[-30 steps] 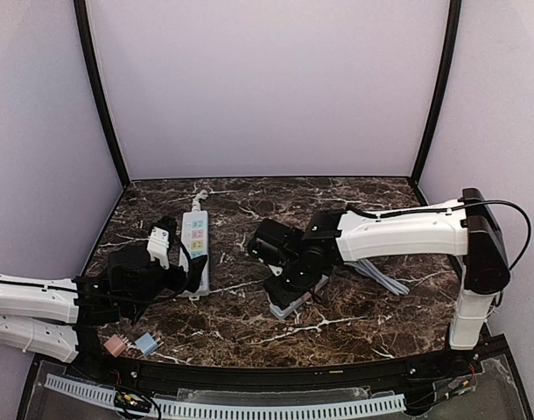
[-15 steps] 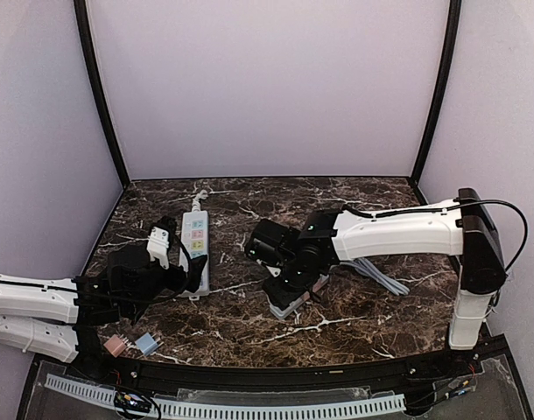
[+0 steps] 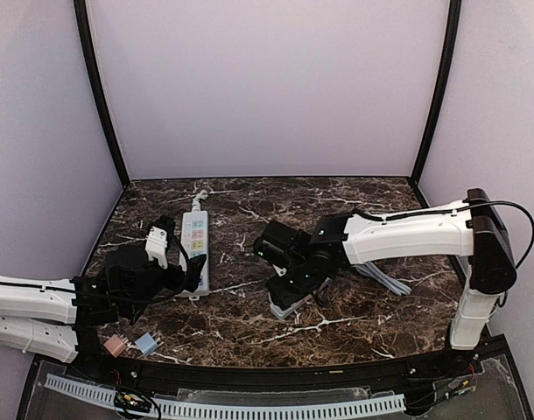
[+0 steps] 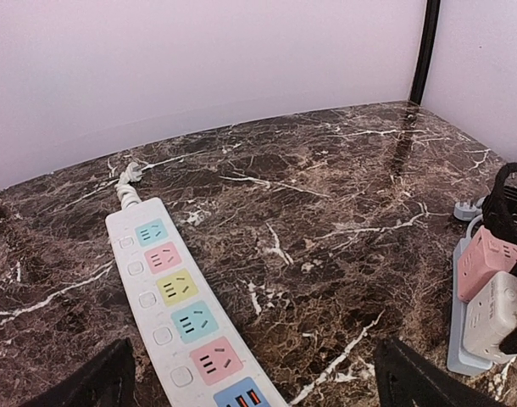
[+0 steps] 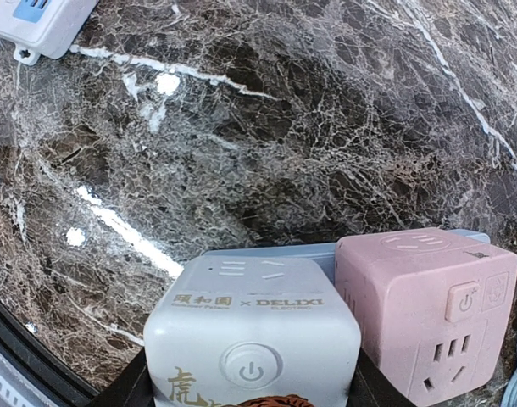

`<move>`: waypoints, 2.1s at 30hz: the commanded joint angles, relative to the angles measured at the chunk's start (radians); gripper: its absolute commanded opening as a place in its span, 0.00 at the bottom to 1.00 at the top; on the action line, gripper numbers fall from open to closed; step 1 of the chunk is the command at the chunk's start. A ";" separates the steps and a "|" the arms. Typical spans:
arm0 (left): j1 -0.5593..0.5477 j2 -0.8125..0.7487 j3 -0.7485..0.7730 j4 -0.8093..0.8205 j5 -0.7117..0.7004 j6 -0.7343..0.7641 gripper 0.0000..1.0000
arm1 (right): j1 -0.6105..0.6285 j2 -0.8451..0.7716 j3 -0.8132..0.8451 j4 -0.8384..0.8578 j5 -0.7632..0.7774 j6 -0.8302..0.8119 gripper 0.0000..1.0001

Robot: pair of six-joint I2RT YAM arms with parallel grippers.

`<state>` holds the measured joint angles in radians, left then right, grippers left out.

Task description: Insert the plug

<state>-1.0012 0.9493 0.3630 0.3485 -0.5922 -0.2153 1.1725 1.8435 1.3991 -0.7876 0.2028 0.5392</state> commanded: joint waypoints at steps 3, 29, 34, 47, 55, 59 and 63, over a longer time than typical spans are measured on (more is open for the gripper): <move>0.007 -0.015 -0.024 -0.013 -0.005 0.006 0.99 | -0.019 0.063 -0.054 -0.088 -0.027 -0.026 0.00; 0.006 -0.028 -0.026 -0.021 -0.003 0.004 0.99 | -0.031 0.105 -0.068 -0.064 -0.017 -0.026 0.00; 0.007 -0.025 -0.027 -0.016 0.002 0.007 0.99 | -0.008 0.188 -0.042 -0.082 -0.035 -0.108 0.00; 0.006 -0.026 -0.027 -0.016 0.004 0.004 0.99 | -0.058 0.197 -0.143 -0.054 -0.009 -0.012 0.00; 0.006 -0.027 -0.029 -0.014 0.007 0.003 0.99 | -0.130 0.165 -0.176 -0.095 0.105 0.003 0.00; 0.006 -0.017 -0.029 -0.006 0.008 0.003 0.99 | -0.179 0.141 -0.173 -0.124 0.169 0.000 0.00; 0.007 -0.007 -0.026 -0.004 0.005 0.005 0.99 | -0.222 0.123 -0.169 -0.143 0.214 -0.011 0.00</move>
<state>-1.0012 0.9352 0.3561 0.3454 -0.5877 -0.2157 1.1183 1.8584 1.3357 -0.7216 0.1452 0.4870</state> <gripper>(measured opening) 0.987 0.555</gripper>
